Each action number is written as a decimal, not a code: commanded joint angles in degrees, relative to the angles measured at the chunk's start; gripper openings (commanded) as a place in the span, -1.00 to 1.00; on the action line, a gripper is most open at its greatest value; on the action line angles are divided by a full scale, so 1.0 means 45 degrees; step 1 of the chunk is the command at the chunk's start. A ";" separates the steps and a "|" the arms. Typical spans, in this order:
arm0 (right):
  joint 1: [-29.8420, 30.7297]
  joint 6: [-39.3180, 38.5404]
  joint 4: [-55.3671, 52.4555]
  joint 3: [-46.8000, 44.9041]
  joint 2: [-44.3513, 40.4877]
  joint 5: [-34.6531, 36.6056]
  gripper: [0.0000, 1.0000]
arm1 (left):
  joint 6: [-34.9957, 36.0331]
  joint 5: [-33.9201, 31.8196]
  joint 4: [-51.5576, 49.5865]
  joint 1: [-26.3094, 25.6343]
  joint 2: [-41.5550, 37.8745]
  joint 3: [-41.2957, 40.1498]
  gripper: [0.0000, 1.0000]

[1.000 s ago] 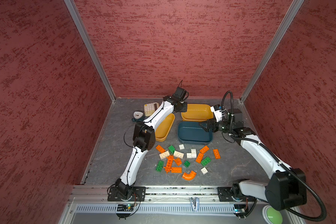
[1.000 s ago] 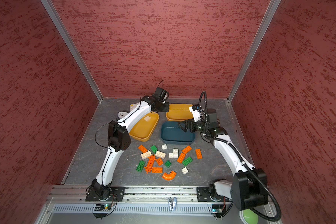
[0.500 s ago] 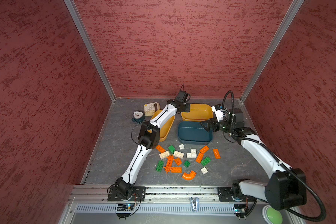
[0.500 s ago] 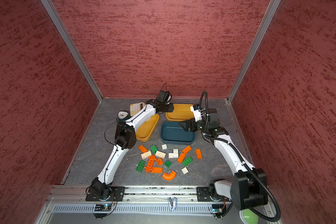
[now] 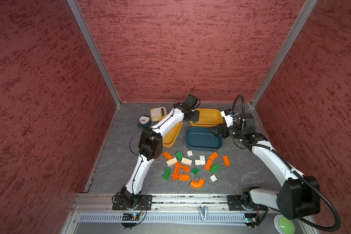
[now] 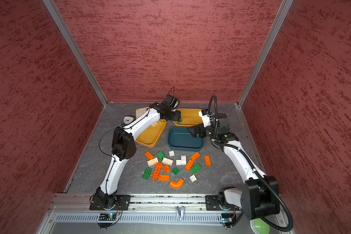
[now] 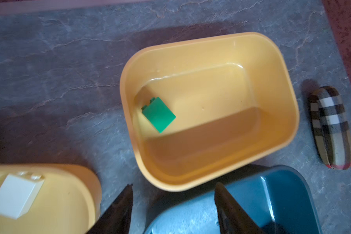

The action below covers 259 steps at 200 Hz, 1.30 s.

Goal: Sort the legos into containers by color
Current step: Place the lego in the container, then pick up the lego from the center of the table.

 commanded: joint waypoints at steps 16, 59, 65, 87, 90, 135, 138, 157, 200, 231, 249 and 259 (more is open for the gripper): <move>-0.0065 -0.0218 -0.0116 -0.0114 -0.0069 -0.0812 0.98 | -0.1355 -0.0802 -0.0480 -0.0412 -0.3216 -0.3975 0.33; 0.0026 -0.0016 0.0151 -0.0491 -0.0199 -0.1553 0.98 | -0.4691 -0.1825 0.0648 -0.0656 -0.7151 -0.9276 0.41; 0.0071 0.0079 0.0281 -0.0596 -0.0246 -0.1642 0.98 | -0.5254 -0.1964 0.0756 -0.0706 -0.7593 -0.9844 0.42; 0.0280 0.0207 0.0612 -0.0906 -0.0424 -0.1775 0.98 | -0.7186 -0.2561 0.0697 -0.1058 -0.8689 -1.1384 0.45; 0.0307 0.0206 0.0612 -0.0919 -0.0440 -0.1775 0.98 | -0.7428 -0.2626 0.0651 -0.1113 -0.8778 -1.1537 0.45; 0.0562 0.0049 0.0500 -0.1090 -0.0428 -0.1668 0.98 | -1.0576 -0.3048 -0.0599 -0.1736 -0.8797 -1.2625 0.47; 0.0567 0.0035 0.0466 -0.1086 -0.0426 -0.1659 0.98 | -1.0762 -0.3073 -0.0675 -0.1772 -0.8774 -1.2669 0.47; 0.0619 -0.0058 0.0348 -0.1069 -0.0425 -0.1639 0.98 | -1.1571 -0.3293 -0.0735 -0.1954 -0.8787 -1.3086 0.47; 0.0671 -0.0122 0.0368 -0.1147 -0.0362 -0.1658 0.98 | -1.2639 -0.3257 0.0512 -0.1595 -0.8822 -1.4527 0.44; 0.0697 -0.0211 0.0281 -0.1198 -0.0368 -0.1619 0.98 | -1.2819 -0.3313 0.1089 -0.1524 -0.8409 -1.4959 0.41; 0.0690 -0.0298 0.0212 -0.1150 -0.0352 -0.1550 0.98 | -1.2844 -0.3309 0.1425 -0.1462 -0.8180 -1.5118 0.38; 0.0700 -0.0347 0.0155 -0.1124 -0.0328 -0.1521 0.98 | -1.2856 -0.3239 0.1607 -0.1410 -0.8019 -1.5175 0.38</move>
